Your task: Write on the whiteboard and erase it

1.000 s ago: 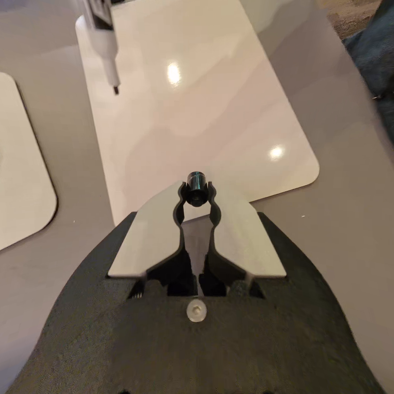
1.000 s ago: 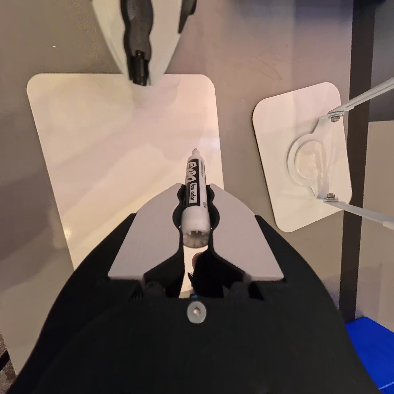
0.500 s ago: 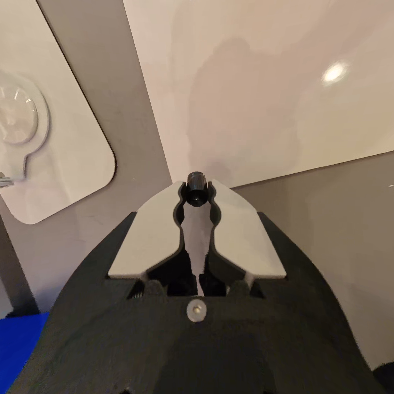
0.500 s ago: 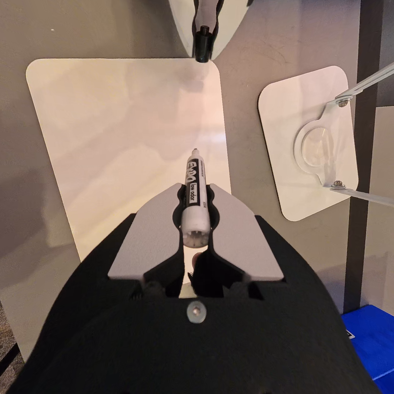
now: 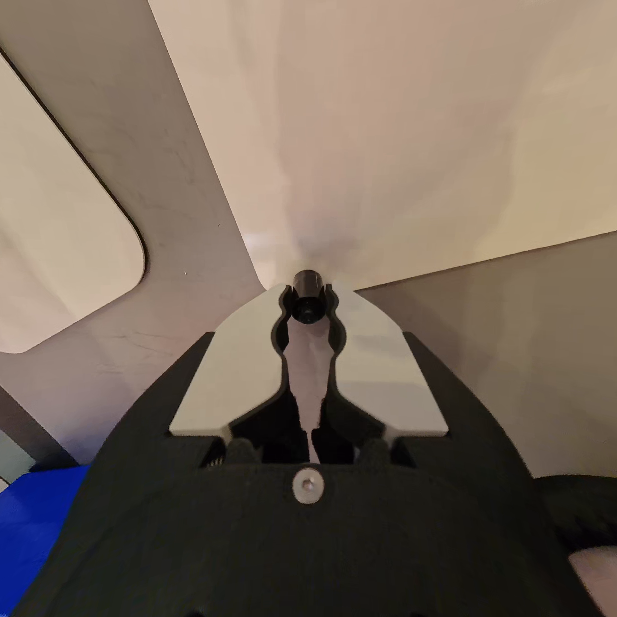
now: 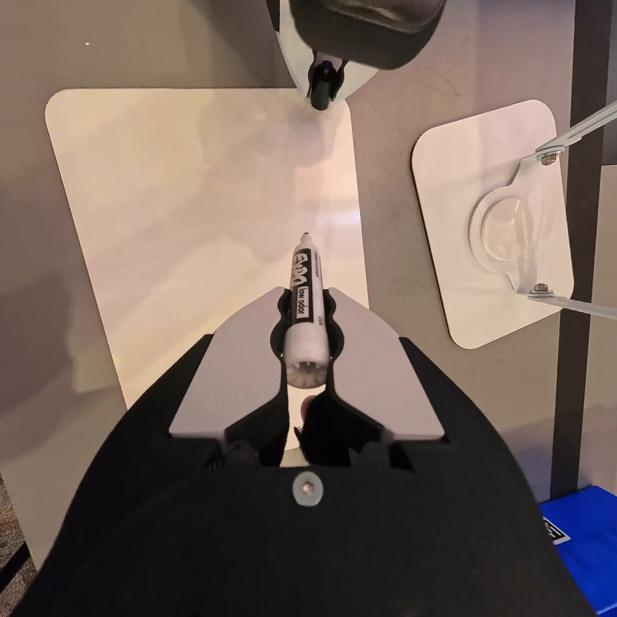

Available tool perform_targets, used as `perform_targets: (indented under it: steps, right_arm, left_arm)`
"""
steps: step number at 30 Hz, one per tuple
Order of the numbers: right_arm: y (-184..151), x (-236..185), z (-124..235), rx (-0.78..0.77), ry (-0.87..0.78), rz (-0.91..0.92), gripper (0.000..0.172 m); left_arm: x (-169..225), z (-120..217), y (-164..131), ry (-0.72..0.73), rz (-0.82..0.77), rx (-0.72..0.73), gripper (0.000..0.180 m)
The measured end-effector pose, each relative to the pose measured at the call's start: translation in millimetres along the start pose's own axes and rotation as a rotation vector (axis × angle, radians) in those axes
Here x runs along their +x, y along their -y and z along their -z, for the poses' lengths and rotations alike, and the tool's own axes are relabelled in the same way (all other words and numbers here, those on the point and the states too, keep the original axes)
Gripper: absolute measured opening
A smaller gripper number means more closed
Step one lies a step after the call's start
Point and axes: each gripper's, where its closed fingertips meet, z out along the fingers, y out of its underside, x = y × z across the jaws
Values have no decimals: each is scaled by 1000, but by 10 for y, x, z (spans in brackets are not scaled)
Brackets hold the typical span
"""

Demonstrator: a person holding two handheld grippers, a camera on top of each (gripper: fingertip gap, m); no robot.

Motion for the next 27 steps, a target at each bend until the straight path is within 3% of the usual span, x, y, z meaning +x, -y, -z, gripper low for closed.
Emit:
perform_targets:
  steps: [9,19,27]
  right_arm:
    - [2,-14,17,7,0,-1,21]
    - [9,-31,60,17,-9,0,21]
    - [1,-40,34,18,-5,0,21]
  left_arm:
    - [-6,-21,89,-24,-3,1,20]
    - [13,13,104,-74,38,118,20]
    - [-25,-3,57,-42,27,87,20]
